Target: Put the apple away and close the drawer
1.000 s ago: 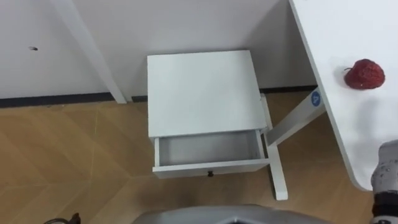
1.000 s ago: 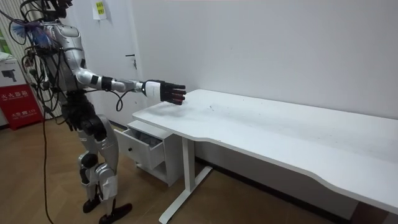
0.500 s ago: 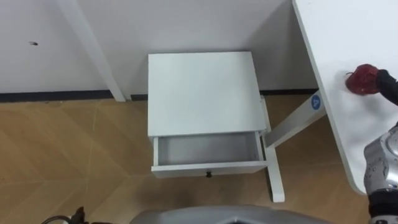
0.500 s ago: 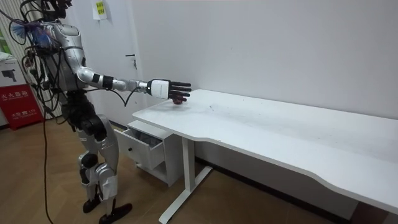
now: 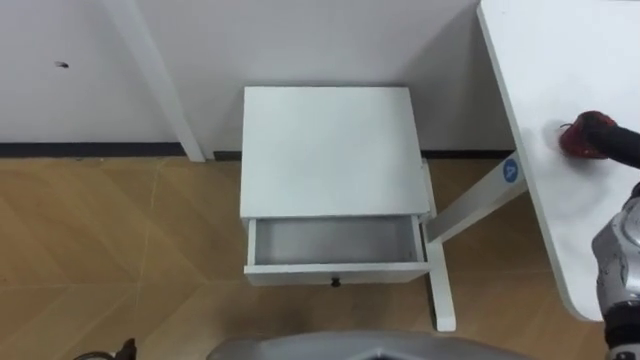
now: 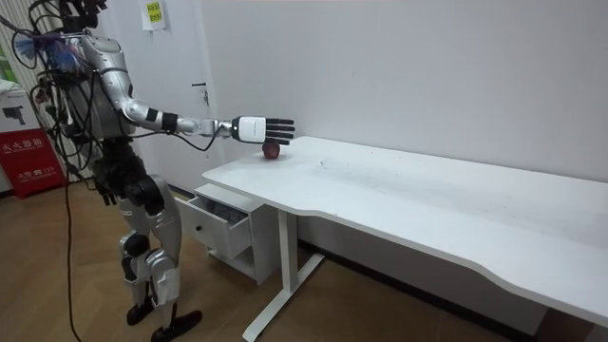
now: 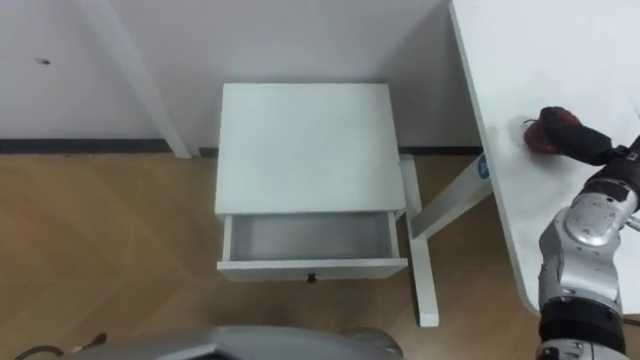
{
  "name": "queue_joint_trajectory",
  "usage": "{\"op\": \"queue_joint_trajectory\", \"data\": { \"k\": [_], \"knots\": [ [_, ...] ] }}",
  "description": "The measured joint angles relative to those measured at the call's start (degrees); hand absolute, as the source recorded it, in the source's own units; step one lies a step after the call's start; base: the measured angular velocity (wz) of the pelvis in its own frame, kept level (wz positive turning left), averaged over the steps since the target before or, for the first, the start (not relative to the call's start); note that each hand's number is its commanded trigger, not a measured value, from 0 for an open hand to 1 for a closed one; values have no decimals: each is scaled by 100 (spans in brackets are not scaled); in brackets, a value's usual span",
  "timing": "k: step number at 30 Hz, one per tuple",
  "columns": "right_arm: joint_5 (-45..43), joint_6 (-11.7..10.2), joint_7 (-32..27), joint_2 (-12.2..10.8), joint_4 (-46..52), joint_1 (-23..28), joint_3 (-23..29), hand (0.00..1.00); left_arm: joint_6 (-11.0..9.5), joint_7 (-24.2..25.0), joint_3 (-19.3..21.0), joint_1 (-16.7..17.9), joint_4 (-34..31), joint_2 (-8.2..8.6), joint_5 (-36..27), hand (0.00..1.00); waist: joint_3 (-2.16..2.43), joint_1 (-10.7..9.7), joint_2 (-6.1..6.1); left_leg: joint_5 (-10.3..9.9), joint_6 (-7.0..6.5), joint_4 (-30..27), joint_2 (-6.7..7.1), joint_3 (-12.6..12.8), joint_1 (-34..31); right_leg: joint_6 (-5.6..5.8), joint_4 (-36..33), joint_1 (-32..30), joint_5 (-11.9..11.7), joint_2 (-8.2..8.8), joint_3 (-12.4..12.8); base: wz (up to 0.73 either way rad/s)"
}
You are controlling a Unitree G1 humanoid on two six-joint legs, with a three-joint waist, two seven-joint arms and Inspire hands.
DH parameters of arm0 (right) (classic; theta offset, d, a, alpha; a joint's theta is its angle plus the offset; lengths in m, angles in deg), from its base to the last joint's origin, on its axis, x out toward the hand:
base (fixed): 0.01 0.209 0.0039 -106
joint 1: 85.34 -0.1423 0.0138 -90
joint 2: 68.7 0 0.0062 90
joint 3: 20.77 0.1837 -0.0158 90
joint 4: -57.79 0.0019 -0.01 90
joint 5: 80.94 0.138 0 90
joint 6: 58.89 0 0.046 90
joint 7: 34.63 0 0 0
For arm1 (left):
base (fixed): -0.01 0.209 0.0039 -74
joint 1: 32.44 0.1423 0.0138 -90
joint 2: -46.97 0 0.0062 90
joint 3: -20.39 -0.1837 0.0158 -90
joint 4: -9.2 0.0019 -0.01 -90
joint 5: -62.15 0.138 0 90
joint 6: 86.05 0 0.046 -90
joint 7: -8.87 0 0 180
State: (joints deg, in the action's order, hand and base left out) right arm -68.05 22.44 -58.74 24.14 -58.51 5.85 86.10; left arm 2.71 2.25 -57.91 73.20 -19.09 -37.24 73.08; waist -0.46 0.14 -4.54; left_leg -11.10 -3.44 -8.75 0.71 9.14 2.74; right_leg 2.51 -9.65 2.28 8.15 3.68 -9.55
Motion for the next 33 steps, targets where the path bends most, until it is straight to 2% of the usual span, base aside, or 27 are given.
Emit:
{"op": "queue_joint_trajectory", "data": {
  "k": [7, 10, 18, 22, 26, 27, 31, 32, 33],
  "knots": [
    [-42, 2, 325, 6, -212, -124, -1, 0, 17, 1, -4, 40, 17, -4, 1, 0, -4, 20, -13, 0, 0, -1, 2, -36, -6, 0, 1, 8, 0, 1, -18, 1],
    [-227, 55, 466, 6, -353, -161, -1, 0, 95, 15, -1, 43, 16, -4, 5, 0, -5, 29, -4, 0, 0, 0, 1, -43, -17, 0, 4, 8, 0, 2, -23, 0],
    [-518, 192, 841, 169, -861, -463, -2, 0, 247, 83, 14, 66, 23, -3, 110, 0, 23, 25, 34, 0, 0, 0, 1, -45, -35, 0, 2, -6, 0, 1, -8, 0],
    [-629, 203, 1000, 325, -1334, -695, -3, 0, 239, 87, 14, 56, 25, -4, 108, 0, 43, 14, -6, 2, 2, -4, 1, -54, -27, 0, 4, -10, 0, 1, -23, 0],
    [-651, 207, 1123, 375, -1451, -703, -3, 0, 238, 87, 14, 58, 27, -6, 106, 0, 19, 14, -83, 3, 3, -11, 1, -61, -28, 0, 10, -7, 0, 2, -29, 0],
    [-663, 207, 1136, 377, -1485, -703, -3, 0, 238, 87, 14, 58, 27, -8, 107, 0, 27, 14, -96, 2, 3, -10, 1, -62, -29, 0, 14, -6, 0, 3, -35, 0],
    [-659, 228, 1353, 387, -1668, -701, -166, 13, 239, 88, 9, 41, 27, -45, 107, 0, 39, 9, -132, 2, 3, -16, 1, -115, -23, 0, 15, 28, 0, 10, -119, 7],
    [-660, 228, 1419, 390, -1735, -706, -203, 20, 239, 90, 9, 13, 27, -64, 110, 0, 39, 11, -131, 2, 3, -27, 1, -129, -21, 0, 20, 46, 0, 11, -148, 8],
    [-660, 229, 1462, 390, -1793, -717, -208, 36, 238, 92, 9, 1, 27, -77, 111, 0, 38, 11, -131, 2, 3, -31, 1, -137, -15, 0, 27, 63, 0, 11, -153, 7]
  ]
}}
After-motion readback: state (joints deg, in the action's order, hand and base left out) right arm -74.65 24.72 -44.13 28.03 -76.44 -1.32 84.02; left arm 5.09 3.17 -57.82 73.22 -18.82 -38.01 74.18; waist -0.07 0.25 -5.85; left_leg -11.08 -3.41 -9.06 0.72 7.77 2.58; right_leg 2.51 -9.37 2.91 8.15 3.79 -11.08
